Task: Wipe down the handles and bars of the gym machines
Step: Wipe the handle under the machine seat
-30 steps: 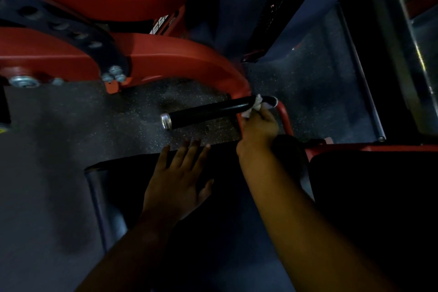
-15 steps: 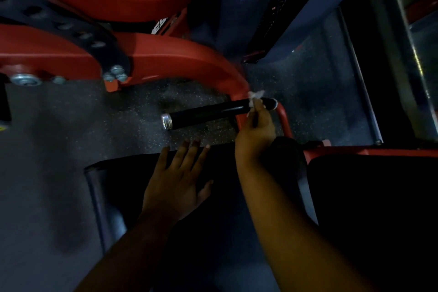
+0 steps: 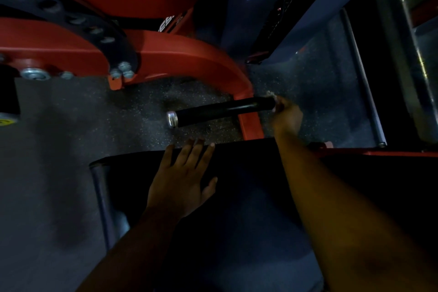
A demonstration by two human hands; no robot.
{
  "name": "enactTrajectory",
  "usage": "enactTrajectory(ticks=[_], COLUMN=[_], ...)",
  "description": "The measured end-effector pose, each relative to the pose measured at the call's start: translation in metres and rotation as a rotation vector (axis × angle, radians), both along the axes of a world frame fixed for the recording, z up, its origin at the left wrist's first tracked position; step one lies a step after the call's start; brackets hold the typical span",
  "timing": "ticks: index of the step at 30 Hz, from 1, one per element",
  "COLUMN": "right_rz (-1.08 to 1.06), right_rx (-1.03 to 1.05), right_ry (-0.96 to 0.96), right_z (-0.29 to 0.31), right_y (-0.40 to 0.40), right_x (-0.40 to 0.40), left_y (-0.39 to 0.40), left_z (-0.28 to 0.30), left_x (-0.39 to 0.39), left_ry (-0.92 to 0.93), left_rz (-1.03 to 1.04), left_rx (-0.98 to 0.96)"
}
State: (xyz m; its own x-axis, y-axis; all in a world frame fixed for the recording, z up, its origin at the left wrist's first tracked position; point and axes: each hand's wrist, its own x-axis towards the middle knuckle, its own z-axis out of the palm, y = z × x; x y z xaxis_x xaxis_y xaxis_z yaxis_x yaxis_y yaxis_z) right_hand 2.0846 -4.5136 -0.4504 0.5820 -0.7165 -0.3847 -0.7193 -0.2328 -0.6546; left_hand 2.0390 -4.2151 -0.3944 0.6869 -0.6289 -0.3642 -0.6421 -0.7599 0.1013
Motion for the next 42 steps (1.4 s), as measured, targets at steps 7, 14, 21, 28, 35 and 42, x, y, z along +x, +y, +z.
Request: enactTrajectory(ticks=[7, 14, 21, 28, 35, 42], right_rz=[0.208, 0.832, 0.525, 1.091, 1.008, 1.053], right_rx=[-0.13, -0.348, -0.374, -0.355, -0.402, -0.388], right_ry=[-0.2, -0.508, -0.24, -0.484, -0.273, -0.476], right_z=[0.02, 0.033, 0.017, 0.047, 0.027, 0.041], right_y=[0.031, 0.105, 0.026, 0.144, 0.042, 0.105], right_x=[-0.005, -0.008, -0.029, 0.016, -0.002, 0.006], left_y=[0.0, 0.0, 0.0, 0.003, 0.001, 0.003], left_z=[-0.001, 0.001, 0.0, -0.004, -0.002, -0.004], left_x=[0.001, 0.001, 0.0, 0.001, 0.0, 0.0], left_ry=[0.004, 0.021, -0.005, 0.073, 0.029, 0.057], left_rz=[-0.01, -0.008, 0.005, -0.012, 0.006, 0.0], left_rx=[0.002, 0.012, -0.017, -0.007, -0.017, -0.02])
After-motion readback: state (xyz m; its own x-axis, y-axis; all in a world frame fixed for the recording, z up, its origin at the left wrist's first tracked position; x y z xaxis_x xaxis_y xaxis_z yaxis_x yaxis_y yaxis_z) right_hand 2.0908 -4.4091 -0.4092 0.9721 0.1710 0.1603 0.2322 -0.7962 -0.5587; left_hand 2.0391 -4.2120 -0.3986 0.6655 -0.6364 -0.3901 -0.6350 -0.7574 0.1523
